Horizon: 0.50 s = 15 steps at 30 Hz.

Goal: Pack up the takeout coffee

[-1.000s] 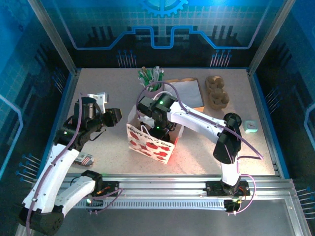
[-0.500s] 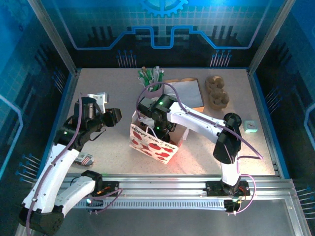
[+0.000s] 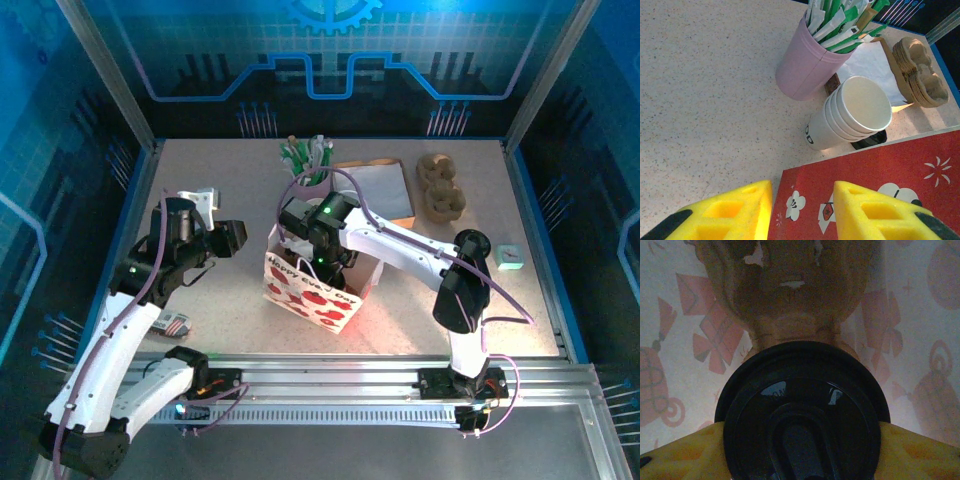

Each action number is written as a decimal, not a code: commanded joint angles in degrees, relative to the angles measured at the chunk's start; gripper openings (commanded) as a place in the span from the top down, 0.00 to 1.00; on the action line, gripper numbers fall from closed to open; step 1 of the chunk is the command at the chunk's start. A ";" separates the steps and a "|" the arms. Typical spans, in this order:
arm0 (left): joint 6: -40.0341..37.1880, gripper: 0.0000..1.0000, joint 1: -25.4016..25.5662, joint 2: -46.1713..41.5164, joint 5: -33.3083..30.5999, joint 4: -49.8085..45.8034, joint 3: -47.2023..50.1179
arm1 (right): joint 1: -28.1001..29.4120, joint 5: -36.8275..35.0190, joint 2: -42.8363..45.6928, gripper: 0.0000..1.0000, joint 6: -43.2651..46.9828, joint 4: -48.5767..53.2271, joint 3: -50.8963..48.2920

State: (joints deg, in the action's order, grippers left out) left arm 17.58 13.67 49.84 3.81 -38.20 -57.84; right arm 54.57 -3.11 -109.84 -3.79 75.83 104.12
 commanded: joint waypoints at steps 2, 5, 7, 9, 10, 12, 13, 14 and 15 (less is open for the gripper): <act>-1.32 0.62 -0.31 -0.63 -0.82 0.88 0.98 | -0.70 1.10 0.07 0.59 -0.02 0.24 -1.62; -1.34 0.62 -0.31 -0.76 -0.76 0.85 0.98 | -0.69 1.10 0.07 0.59 -0.01 0.09 -1.59; -1.35 0.62 -0.31 -0.80 -0.88 0.90 0.98 | -0.69 1.18 0.11 0.59 -0.01 0.02 -1.77; -1.41 0.62 -0.31 -0.80 -0.90 0.93 0.98 | -0.69 1.26 0.17 0.59 0.01 -0.15 -2.03; -1.37 0.62 -0.31 -0.80 -0.91 0.88 0.98 | -0.67 1.27 0.22 0.59 -0.01 -0.19 -2.14; -1.41 0.62 -0.31 -0.78 -0.86 0.88 1.02 | -0.65 1.29 0.13 0.59 -0.09 -0.33 -2.32; -1.40 0.62 -0.27 -0.76 -0.91 0.90 0.97 | -0.65 1.34 0.23 0.58 -0.19 -0.41 -2.38; -1.40 0.62 -0.31 -0.80 -0.91 0.93 0.98 | -0.60 1.31 0.24 0.58 -0.17 -0.49 -2.37; -1.41 0.62 -0.29 -0.77 -0.90 0.93 1.03 | -0.60 1.36 0.23 0.58 -0.24 -0.50 -2.38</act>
State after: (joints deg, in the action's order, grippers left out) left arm 17.56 13.67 49.84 3.79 -38.22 -57.58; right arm 54.57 -2.92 -109.75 -3.79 74.37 103.44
